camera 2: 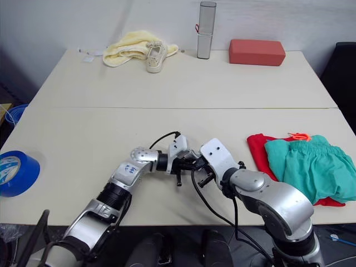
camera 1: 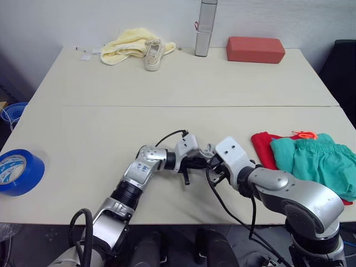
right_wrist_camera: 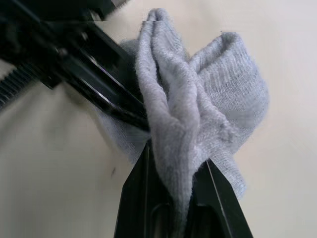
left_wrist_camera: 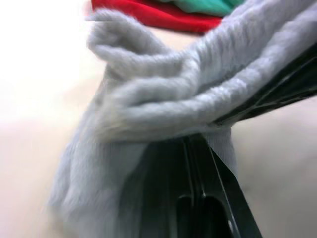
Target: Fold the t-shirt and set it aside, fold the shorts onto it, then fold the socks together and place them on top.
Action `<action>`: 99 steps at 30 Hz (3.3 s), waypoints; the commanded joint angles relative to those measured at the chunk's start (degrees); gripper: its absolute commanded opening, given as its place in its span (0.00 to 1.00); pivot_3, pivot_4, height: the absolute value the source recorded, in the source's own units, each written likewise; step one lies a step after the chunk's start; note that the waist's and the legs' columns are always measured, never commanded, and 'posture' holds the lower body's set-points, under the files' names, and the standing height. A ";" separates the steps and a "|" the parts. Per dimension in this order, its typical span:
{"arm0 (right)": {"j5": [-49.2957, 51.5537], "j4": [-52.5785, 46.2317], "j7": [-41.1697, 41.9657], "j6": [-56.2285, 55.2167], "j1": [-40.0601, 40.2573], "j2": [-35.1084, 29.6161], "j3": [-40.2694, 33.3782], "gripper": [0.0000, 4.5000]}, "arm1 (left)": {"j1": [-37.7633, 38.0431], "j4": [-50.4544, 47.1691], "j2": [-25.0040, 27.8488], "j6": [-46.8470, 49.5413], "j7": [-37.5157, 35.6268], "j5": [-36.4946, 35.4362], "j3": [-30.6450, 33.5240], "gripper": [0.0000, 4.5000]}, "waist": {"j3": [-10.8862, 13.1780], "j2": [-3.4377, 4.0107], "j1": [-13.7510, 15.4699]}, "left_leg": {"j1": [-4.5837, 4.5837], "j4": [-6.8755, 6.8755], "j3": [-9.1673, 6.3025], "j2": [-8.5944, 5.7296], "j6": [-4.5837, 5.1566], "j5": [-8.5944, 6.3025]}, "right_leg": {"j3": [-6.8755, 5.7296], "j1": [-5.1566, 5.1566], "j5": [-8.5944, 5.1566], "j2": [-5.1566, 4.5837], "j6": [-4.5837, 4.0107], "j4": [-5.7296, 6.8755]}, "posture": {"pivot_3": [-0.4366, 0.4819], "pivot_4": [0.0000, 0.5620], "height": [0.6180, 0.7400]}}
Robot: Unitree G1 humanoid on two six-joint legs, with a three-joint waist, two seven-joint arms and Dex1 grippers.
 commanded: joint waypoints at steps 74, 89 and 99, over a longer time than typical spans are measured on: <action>-4.09 21.24 43.12 -69.18 26.53 -6.18 -7.60 0.01 | -3.64 11.05 0.00 -17.06 3.03 2.27 3.27 0.00 | 0.27 -0.28 1.65 | 0.11 0.13 0.03 0.04 -0.09 0.04 | 0.04 0.10 0.03 0.10 -0.01 0.12 | 0.48 0.27 1.00; -4.46 30.98 36.49 -63.81 15.67 -1.27 -5.26 0.01 | -0.45 4.60 0.99 -15.58 -3.01 0.20 3.34 0.00 | 0.28 -0.28 1.70 | 0.06 0.15 0.05 -0.04 -0.06 0.05 | -0.03 0.08 0.04 0.09 -0.03 0.15 | 0.48 0.27 1.00; -0.62 30.14 40.20 -65.27 21.31 -3.84 -11.48 0.01 | 2.31 5.22 1.87 -17.00 0.58 2.65 3.01 0.00 | 0.25 -0.28 1.73 | 0.17 0.20 0.03 -0.03 -0.03 0.06 | -0.01 0.19 0.05 0.06 -0.01 0.21 | 0.48 0.27 1.00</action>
